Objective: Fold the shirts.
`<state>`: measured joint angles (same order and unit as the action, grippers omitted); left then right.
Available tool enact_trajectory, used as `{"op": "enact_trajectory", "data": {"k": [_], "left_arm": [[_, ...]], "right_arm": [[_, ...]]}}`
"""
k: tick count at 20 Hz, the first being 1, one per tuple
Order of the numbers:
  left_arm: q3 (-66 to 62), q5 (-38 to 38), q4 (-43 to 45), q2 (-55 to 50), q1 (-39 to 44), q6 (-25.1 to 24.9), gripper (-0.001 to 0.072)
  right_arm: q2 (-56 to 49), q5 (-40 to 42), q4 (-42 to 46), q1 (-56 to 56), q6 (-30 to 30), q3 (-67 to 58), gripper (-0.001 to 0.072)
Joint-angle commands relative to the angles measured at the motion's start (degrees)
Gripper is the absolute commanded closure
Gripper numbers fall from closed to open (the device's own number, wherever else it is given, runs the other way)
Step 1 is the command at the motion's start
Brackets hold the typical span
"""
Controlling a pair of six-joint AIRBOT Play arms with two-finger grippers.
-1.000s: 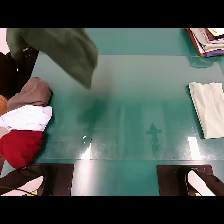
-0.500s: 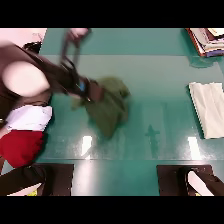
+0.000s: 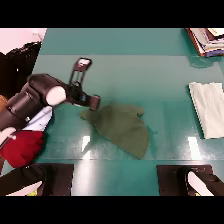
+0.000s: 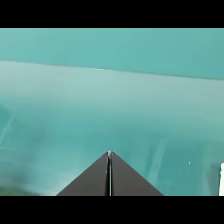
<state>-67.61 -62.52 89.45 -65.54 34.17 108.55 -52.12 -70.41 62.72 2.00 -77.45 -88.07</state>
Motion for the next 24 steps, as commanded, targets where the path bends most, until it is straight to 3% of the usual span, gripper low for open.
{"op": "enact_trajectory", "data": {"k": [1,3,7,12,14,15,18,19,21,24], "left_arm": [[0.5,-0.9,-9.8,-3.2,-12.4,-12.2,0.0041],[0.5,-3.9,-15.5,-7.9,-17.7,-18.8,0.0041],[0.5,-7.6,-23.0,-17.8,-21.8,-26.1,0.0041],[0.5,-4.2,-31.3,-21.6,-21.0,-28.6,0.0050],[0.5,-4.1,-31.3,-21.7,-21.0,-28.7,0.0472],[0.5,-4.2,-31.3,-21.7,-21.0,-28.7,0.0580],[0.5,-4.2,-31.2,-21.7,-21.0,-28.6,0.0588],[0.5,-4.2,-31.1,-21.7,-21.0,-28.9,0.0673],[0.5,-4.3,-30.9,-21.4,-21.1,-29.0,0.0675],[-1.7,-2.9,-23.8,-17.4,-21.4,-26.0,0.0675]], "right_arm": [[0.0,-1.9,0.0,-0.2,0.0,0.0,0.0692],[0.0,-2.4,-0.1,-0.2,-0.1,0.0,0.0692],[0.0,-3.4,-0.1,-0.2,-0.1,0.0,0.0692],[0.0,-5.3,0.0,-0.2,-0.1,0.0,0.0692],[-0.1,-7.0,0.0,-0.2,-0.1,0.0,0.0692],[-0.2,-8.6,0.0,-0.2,-0.1,0.0,0.0691],[-2.0,-14.4,0.0,-0.2,-0.1,0.1,0.0692],[-3.0,-16.5,0.0,-0.2,-0.1,0.1,0.0692],[-5.5,-19.7,0.0,-0.2,-0.1,0.2,0.0692],[-7.1,-19.4,0.0,-0.2,-0.1,6.4,0.0691]]}}
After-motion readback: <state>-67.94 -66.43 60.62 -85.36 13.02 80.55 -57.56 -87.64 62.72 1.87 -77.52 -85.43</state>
